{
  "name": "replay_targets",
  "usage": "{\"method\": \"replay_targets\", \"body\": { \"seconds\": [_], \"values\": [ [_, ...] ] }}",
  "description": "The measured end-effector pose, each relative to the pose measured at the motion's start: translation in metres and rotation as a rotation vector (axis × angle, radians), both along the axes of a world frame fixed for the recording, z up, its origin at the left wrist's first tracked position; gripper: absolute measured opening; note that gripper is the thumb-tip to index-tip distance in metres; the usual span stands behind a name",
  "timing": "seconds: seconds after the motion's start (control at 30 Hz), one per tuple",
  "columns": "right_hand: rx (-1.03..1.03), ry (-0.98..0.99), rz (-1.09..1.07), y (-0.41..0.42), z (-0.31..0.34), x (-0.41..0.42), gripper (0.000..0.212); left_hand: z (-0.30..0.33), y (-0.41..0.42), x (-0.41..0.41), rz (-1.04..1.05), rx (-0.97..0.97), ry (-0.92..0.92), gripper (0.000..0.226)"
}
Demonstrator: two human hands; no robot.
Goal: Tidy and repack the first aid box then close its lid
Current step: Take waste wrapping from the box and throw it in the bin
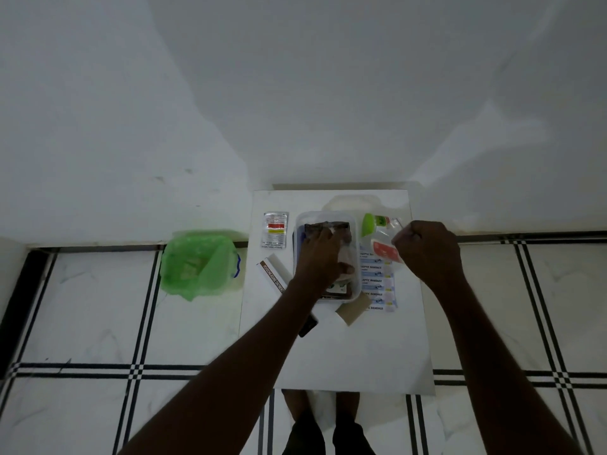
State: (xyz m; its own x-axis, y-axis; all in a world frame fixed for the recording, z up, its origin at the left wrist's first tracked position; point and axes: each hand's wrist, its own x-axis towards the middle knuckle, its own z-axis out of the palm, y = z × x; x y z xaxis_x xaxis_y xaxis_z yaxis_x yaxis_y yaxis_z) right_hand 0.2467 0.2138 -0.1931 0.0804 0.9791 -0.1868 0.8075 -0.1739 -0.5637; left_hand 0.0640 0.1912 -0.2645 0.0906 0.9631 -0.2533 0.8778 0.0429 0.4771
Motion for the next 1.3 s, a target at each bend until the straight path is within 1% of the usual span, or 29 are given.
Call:
{"method": "replay_targets", "body": {
  "seconds": [0.13, 0.23, 0.3, 0.37, 0.47, 0.53, 0.57, 0.7, 0.77, 0.83, 0.93, 1.0, 1.17, 1.3],
  "values": [
    [0.061, 0.001, 0.028, -0.003, 0.006, -0.010, 0.019, 0.003, -0.005, 0.003, 0.080, 0.112, 0.180, 0.083],
    [0.081, 0.014, 0.021, -0.006, 0.012, -0.016, 0.014, 0.006, -0.007, 0.007, 0.128, 0.075, 0.225, 0.091],
    [0.104, 0.025, 0.015, -0.010, 0.016, -0.019, 0.012, 0.009, -0.007, 0.011, 0.159, 0.045, 0.209, 0.085],
    [0.109, 0.050, 0.002, -0.013, 0.019, -0.022, 0.014, 0.011, -0.006, 0.014, 0.204, 0.067, 0.181, 0.072],
    [0.096, 0.092, -0.008, -0.018, 0.019, -0.026, 0.019, 0.017, -0.008, 0.013, 0.321, 0.141, 0.071, 0.055],
    [0.091, 0.140, -0.026, -0.020, 0.019, -0.027, 0.018, 0.025, -0.012, 0.007, 0.414, 0.183, -0.025, 0.044],
    [0.103, 0.153, -0.033, -0.022, 0.019, -0.027, 0.016, 0.030, -0.014, 0.001, 0.473, 0.194, -0.084, 0.044],
    [0.142, 0.234, -0.024, -0.021, 0.032, -0.042, 0.013, 0.059, -0.029, -0.034, 0.752, 0.153, -0.371, 0.063],
    [0.122, 0.282, -0.026, -0.019, 0.037, -0.058, 0.014, 0.071, -0.041, -0.055, 0.829, 0.158, -0.456, 0.061],
    [0.126, 0.313, -0.024, -0.019, 0.042, -0.078, 0.016, 0.081, -0.054, -0.080, 0.907, 0.161, -0.485, 0.049],
    [0.160, 0.319, 0.018, -0.020, 0.043, -0.123, 0.013, 0.091, -0.079, -0.128, 1.018, 0.191, -0.471, 0.022],
    [0.187, 0.304, 0.043, -0.023, 0.042, -0.156, 0.013, 0.090, -0.094, -0.159, 1.081, 0.168, -0.461, 0.011],
    [0.166, 0.223, 0.216, -0.042, 0.018, -0.265, 0.013, 0.064, -0.128, -0.256, 1.264, 0.126, -0.424, 0.012],
    [0.110, 0.125, 0.315, -0.054, -0.030, -0.359, 0.014, 0.025, -0.142, -0.332, 1.346, 0.065, -0.424, 0.008]
  ]
}}
